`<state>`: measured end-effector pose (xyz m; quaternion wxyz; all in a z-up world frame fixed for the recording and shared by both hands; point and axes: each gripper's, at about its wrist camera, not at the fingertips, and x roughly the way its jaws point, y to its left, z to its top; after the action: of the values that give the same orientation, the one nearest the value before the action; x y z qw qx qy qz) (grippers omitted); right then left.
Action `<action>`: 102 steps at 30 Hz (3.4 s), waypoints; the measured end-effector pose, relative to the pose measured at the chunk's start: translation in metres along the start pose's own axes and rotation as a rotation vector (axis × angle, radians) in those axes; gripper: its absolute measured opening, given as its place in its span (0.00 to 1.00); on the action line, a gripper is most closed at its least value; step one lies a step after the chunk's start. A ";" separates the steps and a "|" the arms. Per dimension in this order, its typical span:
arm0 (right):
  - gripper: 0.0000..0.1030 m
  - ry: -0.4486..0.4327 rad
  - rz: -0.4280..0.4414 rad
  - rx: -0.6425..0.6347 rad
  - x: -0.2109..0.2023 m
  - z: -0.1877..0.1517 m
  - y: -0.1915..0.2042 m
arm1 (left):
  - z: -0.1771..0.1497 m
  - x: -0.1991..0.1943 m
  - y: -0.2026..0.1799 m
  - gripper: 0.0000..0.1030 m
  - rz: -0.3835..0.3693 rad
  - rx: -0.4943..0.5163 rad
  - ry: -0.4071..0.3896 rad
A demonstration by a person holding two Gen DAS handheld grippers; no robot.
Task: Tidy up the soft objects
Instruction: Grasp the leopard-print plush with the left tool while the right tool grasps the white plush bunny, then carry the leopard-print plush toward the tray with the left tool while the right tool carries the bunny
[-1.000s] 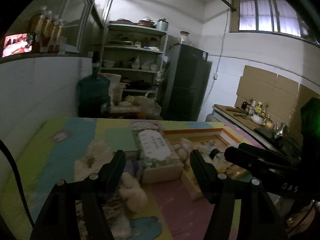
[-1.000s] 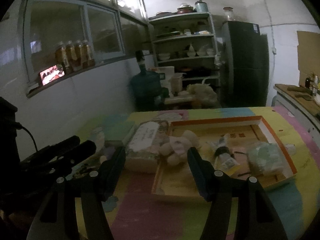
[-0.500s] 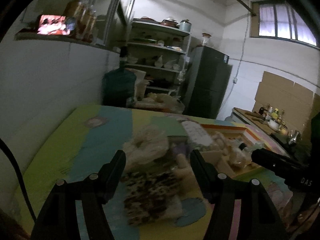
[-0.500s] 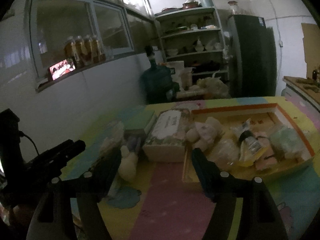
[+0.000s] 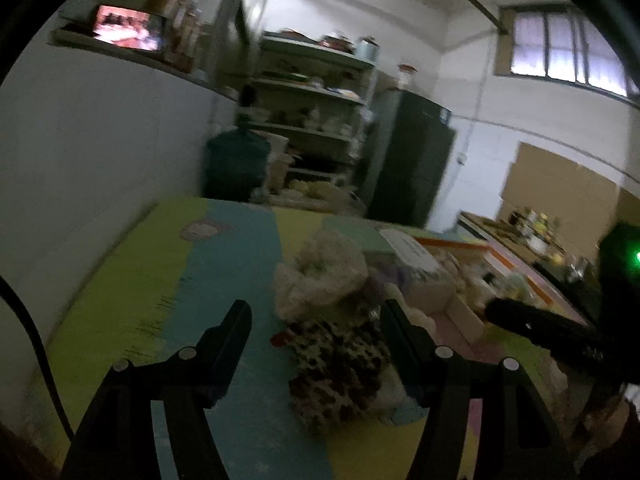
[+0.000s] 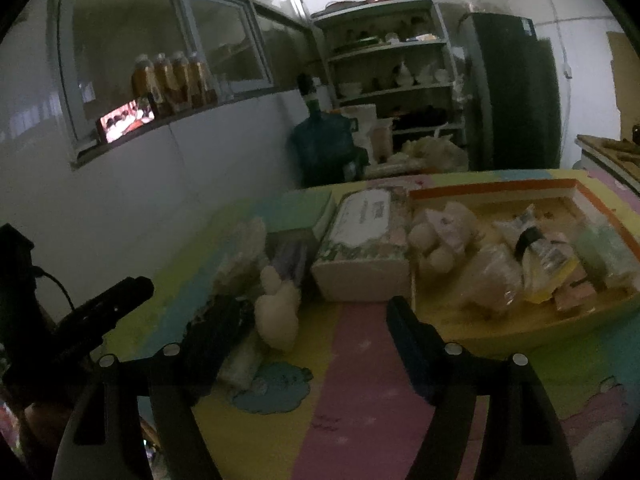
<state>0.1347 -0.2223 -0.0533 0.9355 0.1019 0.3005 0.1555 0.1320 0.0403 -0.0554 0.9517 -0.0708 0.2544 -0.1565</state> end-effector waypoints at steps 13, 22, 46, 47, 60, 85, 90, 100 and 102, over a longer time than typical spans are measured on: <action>0.75 0.035 0.019 0.021 0.018 -0.004 0.000 | -0.027 0.040 -0.023 0.64 -0.051 0.099 0.139; 0.75 0.072 0.041 0.019 0.030 -0.008 0.003 | -0.034 0.058 -0.008 0.53 -0.067 0.012 0.195; 0.45 0.183 -0.003 -0.023 0.086 -0.005 0.031 | -0.017 0.001 0.018 0.17 -0.134 -0.028 -0.002; 0.37 0.189 -0.004 -0.017 0.088 -0.006 0.030 | -0.017 -0.001 0.019 0.17 -0.132 -0.027 -0.005; 0.33 0.151 -0.022 -0.046 0.077 -0.004 0.039 | -0.017 0.000 0.030 0.17 -0.129 -0.051 -0.007; 0.32 -0.018 -0.022 -0.045 0.006 0.019 0.025 | 0.008 -0.003 -0.013 0.17 -0.156 0.021 -0.061; 0.32 -0.050 -0.034 -0.035 -0.009 0.022 0.014 | 0.014 0.001 -0.029 0.17 -0.170 0.047 -0.065; 0.32 -0.098 -0.070 0.000 -0.035 0.028 -0.020 | 0.024 0.017 -0.068 0.17 -0.213 0.104 -0.058; 0.32 -0.104 -0.078 0.008 -0.039 0.028 -0.026 | 0.025 0.020 -0.075 0.17 -0.222 0.113 -0.057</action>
<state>0.1277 -0.2633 -0.0176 0.9548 0.1019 0.2559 0.1123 0.1412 -0.0358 -0.0265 0.9379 -0.0491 0.2085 -0.2729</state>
